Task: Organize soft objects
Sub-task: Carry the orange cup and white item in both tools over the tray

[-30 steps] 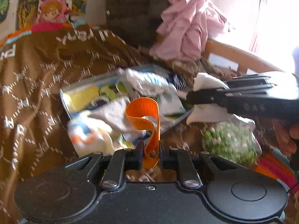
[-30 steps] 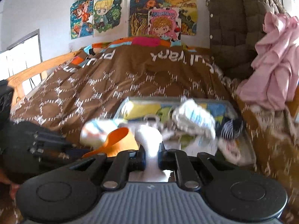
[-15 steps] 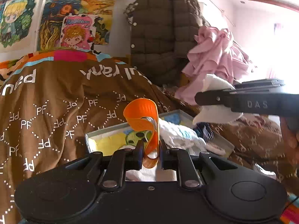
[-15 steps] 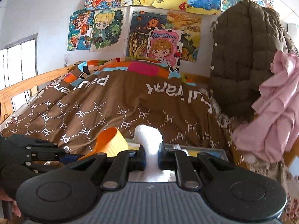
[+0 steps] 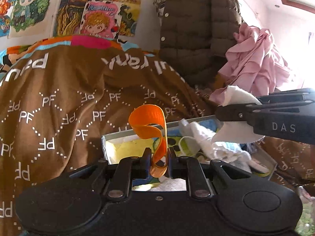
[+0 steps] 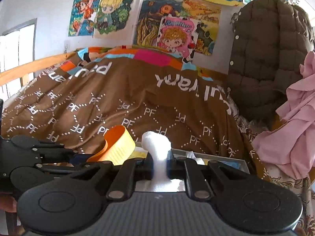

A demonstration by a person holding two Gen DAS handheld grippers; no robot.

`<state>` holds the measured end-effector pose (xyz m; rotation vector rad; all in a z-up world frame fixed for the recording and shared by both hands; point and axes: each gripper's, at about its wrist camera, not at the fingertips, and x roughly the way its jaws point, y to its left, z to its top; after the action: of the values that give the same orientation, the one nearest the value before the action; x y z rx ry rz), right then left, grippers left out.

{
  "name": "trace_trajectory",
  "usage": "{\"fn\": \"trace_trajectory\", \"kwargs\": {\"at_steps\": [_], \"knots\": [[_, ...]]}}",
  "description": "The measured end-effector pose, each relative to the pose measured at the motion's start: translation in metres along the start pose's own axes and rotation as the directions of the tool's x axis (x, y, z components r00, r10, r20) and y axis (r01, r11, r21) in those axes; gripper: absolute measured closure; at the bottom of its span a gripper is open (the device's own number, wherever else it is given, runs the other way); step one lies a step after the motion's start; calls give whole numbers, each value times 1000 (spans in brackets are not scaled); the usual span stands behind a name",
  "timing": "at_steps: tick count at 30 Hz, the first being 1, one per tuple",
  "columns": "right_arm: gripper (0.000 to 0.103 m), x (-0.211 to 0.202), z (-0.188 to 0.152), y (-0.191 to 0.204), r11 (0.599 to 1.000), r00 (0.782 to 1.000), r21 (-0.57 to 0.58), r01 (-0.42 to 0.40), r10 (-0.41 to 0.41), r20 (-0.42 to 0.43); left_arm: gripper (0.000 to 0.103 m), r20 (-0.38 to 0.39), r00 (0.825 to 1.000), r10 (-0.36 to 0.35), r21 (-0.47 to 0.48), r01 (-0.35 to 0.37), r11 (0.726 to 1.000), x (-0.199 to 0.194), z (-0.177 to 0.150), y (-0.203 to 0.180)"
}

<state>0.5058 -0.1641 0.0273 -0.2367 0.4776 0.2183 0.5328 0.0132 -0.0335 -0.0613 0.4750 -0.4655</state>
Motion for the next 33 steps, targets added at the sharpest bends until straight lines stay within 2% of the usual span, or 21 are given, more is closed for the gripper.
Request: {"fn": "trace_trajectory", "kwargs": {"at_steps": [8, 15, 25, 33], "knots": [[90, 51, 3, 0, 1000, 998, -11, 9, -9, -65, 85, -108, 994, 3, -60, -9, 998, 35, -11, 15], [90, 91, -9, 5, 1000, 987, -15, -6, 4, -162, 85, -146, 989, -8, -130, -12, 991, 46, -22, 29], [89, 112, -30, 9, 1000, 973, -18, -8, 3, -232, 82, -164, 986, -3, -125, -18, 992, 53, -26, 27], [82, 111, -40, -3, 1000, 968, 12, 0, 3, -252, 80, -174, 985, 7, -116, -27, 993, 55, -27, 24]]}}
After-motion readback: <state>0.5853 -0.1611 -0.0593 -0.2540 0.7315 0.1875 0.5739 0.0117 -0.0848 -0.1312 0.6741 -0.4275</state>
